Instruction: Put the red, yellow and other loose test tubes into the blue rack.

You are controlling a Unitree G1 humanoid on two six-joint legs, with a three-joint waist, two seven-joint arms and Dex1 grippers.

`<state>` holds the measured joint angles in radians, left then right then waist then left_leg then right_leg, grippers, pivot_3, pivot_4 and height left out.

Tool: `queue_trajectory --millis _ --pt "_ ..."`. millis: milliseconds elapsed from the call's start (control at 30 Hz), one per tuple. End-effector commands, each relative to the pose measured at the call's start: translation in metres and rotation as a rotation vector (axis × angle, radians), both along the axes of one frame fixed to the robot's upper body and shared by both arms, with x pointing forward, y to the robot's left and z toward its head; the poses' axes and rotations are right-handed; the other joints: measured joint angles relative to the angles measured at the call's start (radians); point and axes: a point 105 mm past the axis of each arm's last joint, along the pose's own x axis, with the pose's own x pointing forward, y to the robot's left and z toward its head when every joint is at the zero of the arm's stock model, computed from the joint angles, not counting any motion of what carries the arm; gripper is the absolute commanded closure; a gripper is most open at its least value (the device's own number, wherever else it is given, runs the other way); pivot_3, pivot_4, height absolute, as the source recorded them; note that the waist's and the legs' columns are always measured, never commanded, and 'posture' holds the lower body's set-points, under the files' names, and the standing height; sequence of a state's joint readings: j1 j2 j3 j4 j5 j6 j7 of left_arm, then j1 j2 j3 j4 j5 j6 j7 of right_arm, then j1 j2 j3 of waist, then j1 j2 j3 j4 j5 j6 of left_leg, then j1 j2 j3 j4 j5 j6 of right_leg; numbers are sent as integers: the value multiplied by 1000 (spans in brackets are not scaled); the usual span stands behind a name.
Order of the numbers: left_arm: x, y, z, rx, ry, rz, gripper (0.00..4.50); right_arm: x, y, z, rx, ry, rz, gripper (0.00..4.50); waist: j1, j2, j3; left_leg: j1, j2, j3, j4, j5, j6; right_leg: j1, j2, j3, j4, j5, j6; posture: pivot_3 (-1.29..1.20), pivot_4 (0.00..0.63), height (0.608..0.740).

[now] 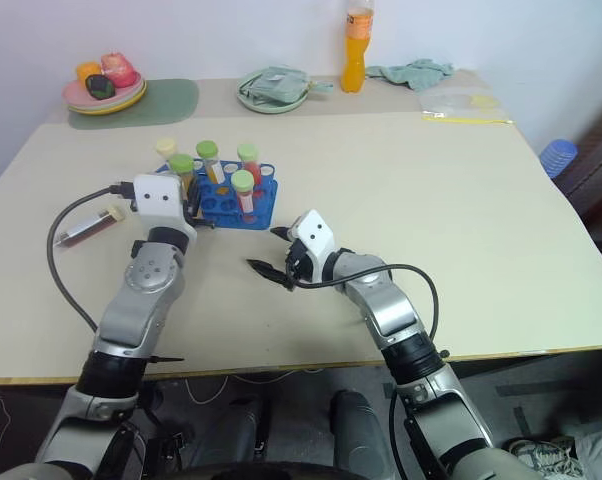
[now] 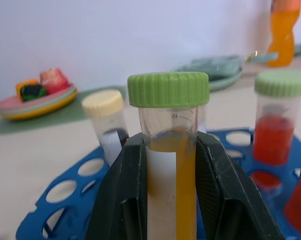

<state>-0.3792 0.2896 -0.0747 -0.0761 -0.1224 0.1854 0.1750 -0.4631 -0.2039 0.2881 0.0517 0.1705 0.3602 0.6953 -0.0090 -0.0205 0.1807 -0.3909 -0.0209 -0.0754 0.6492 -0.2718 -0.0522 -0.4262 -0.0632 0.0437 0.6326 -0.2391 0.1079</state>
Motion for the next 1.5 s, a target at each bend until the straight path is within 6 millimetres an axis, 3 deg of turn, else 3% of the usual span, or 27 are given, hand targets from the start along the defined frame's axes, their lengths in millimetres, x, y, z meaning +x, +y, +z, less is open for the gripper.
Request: queue_trajectory --millis 33,300,733,1233,1367,1467,1500 --pt "1 -8 27 3 -105 -45 3786 -4 1 16 38 -50 -1 417 1 0 0 0 0 0 0 0 0 0 0 0 0 0 0 0 150 740" --pt "5 -8 39 -42 -132 -68 3786 -6 -2 14 42 -43 -22 417 -8 0 0 0 0 -1 0 0 0 1 1 0 0 0 1 0 150 740" --pt "22 -12 16 16 -60 -47 3786 -4 -3 16 44 -47 -33 417 -5 0 0 0 0 -1 0 0 0 0 1 0 0 0 1 0 150 740" --pt "30 -14 7 -28 -93 -62 3786 -4 -2 18 46 -52 -28 417 -2 0 0 0 0 -1 1 0 0 0 1 0 0 0 1 0 150 740" --pt "23 -8 6 -70 -106 -75 1791 -5 -3 18 50 -53 -32 417 -4 0 0 0 0 -1 1 0 0 1 1 0 0 0 1 0 150 740" --pt "8 2 21 -112 -163 -90 359 -6 -4 20 55 -55 -35 417 -9 0 0 0 0 -1 0 0 0 0 1 0 0 0 1 0 150 740" --pt "3 9 27 -122 -182 -83 359 -6 -4 21 57 -56 -36 417 -10 0 0 0 0 -1 0 0 0 0 1 0 0 0 1 0 150 740"
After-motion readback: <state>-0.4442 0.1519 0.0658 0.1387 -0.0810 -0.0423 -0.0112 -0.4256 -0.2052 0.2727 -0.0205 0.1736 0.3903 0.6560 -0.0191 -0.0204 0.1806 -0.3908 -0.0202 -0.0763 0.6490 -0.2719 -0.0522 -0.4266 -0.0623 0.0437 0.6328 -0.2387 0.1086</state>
